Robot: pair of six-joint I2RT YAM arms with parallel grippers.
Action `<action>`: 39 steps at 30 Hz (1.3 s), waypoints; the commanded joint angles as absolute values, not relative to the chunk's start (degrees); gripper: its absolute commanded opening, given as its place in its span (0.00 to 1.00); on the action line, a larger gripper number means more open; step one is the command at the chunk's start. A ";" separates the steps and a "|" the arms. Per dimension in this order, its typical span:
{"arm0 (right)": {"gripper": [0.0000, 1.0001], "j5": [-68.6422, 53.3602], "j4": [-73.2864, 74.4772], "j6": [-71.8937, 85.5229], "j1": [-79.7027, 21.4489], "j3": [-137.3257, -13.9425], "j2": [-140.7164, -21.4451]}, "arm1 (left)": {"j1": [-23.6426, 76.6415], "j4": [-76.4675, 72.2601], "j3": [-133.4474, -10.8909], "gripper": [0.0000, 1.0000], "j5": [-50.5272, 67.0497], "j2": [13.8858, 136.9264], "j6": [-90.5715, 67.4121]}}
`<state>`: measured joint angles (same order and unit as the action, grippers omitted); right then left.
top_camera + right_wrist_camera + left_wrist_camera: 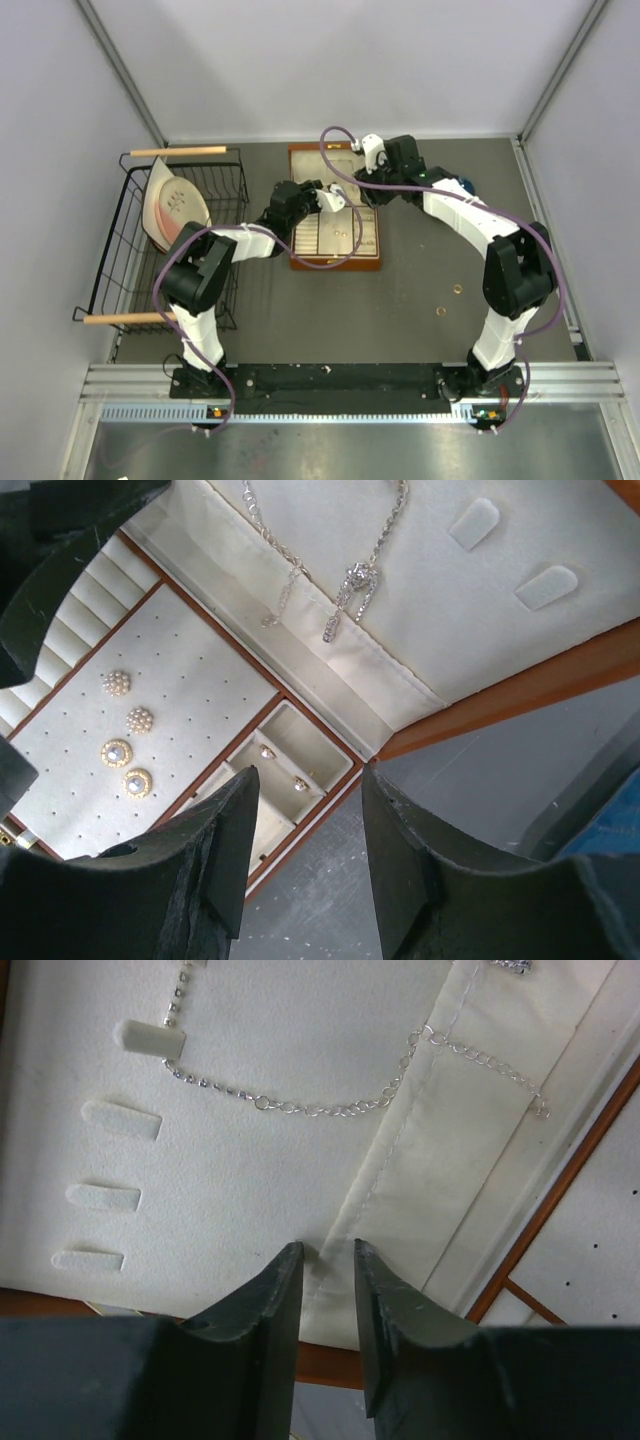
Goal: Organize the mixed jewelry
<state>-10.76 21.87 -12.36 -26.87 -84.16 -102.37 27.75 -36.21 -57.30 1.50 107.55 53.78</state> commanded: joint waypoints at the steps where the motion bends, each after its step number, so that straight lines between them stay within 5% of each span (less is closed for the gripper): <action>1: 0.46 -10.28 19.60 -12.48 -27.25 -83.32 -99.41 | 27.51 -38.32 -58.71 0.28 1.85 108.54 54.05; 8: 0.46 -10.46 19.34 -12.13 -27.33 -83.50 -99.67 | 27.51 -35.60 -57.66 0.00 3.86 107.75 52.91; 39: 0.48 -16.61 19.69 -7.74 -29.26 -88.33 -107.22 | 26.98 -20.92 -57.92 0.00 16.61 101.60 47.46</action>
